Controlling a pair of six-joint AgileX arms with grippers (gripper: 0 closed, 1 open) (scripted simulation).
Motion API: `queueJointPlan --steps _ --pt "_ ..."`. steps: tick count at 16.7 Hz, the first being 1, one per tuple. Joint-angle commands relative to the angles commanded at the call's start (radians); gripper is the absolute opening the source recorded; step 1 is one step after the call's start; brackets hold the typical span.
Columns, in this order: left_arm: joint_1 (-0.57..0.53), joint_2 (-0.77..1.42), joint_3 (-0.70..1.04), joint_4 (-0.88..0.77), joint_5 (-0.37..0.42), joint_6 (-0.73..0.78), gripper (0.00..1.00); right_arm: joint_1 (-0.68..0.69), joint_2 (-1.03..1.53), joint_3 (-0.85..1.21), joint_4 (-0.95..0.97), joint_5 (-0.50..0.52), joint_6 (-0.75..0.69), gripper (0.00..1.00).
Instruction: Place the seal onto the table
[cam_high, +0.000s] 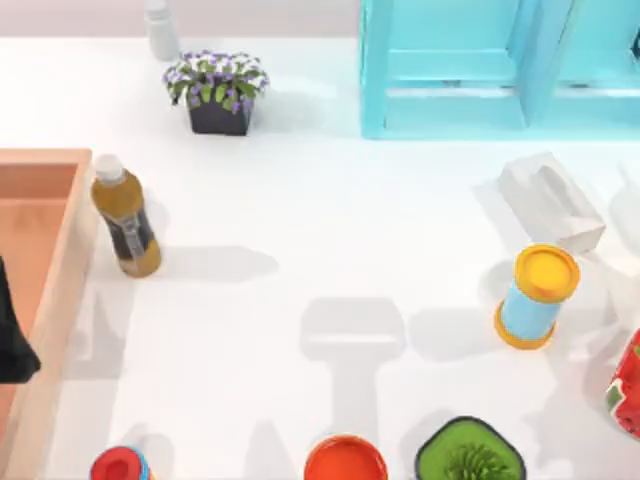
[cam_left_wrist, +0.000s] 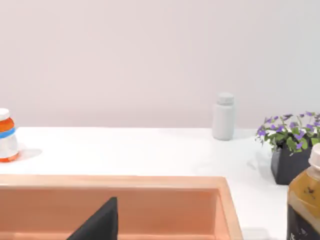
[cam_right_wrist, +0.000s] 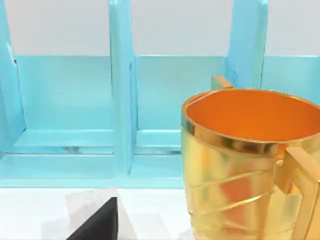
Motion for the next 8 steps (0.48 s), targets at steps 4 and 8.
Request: queueJointPlan --steps 4,8 --pt "0.008 0.034 0.032 -0.032 0.001 0.012 1.00 0.000 0.000 0.000 0.000 0.000 0.000 1.00" --pt "0.054 0.223 0.216 -0.214 0.005 0.068 1.00 0.000 0.000 0.000 0.000 0.000 0.000 1.00"
